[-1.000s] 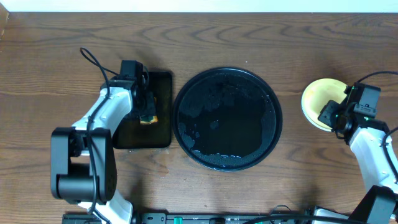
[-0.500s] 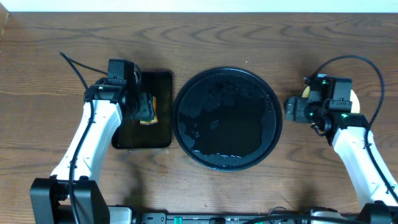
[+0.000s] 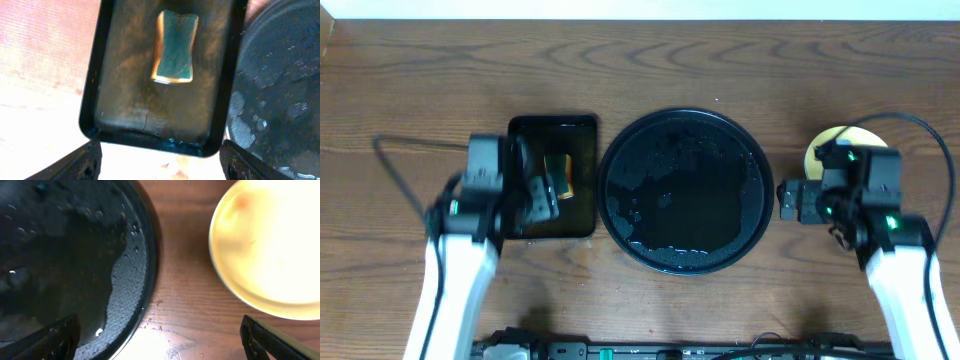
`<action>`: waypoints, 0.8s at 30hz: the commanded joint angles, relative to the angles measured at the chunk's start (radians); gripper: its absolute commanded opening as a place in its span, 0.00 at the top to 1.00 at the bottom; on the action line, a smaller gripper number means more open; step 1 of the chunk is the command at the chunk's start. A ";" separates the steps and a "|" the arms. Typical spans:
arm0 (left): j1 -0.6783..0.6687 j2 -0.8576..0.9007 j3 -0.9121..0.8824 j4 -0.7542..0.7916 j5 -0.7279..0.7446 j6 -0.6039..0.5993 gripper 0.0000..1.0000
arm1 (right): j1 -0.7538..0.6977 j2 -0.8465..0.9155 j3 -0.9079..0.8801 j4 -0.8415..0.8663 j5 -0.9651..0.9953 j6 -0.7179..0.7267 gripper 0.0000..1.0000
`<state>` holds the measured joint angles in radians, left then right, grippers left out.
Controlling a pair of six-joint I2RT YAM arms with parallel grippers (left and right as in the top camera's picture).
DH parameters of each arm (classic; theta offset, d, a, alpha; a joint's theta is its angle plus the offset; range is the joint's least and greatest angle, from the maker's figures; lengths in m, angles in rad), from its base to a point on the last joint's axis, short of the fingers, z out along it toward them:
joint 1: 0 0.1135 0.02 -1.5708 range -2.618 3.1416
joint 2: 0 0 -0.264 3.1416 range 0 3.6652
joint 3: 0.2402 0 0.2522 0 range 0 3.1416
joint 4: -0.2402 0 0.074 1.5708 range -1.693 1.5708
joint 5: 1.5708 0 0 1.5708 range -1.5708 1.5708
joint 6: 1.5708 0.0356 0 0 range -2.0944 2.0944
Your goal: Clean dirty plates on tray and stack at the side
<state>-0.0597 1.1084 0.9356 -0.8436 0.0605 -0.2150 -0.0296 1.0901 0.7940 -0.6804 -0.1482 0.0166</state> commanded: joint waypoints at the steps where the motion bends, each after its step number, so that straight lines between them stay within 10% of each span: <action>1: -0.022 -0.201 -0.135 0.060 -0.005 0.003 0.24 | 0.011 -0.177 -0.076 0.011 0.004 -0.014 0.01; 9: -0.024 -0.518 -0.262 0.089 -0.005 0.000 0.15 | 0.011 -0.418 -0.130 -0.016 0.016 -0.014 0.01; 24: -0.024 -0.547 -0.262 0.086 -0.005 0.000 0.15 | 0.011 -0.429 -0.130 -0.021 0.016 -0.014 0.01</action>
<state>-0.0807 0.5648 0.6811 -0.7586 0.0605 -0.2127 -0.0296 0.6609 0.6720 -0.6987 -0.1383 0.0139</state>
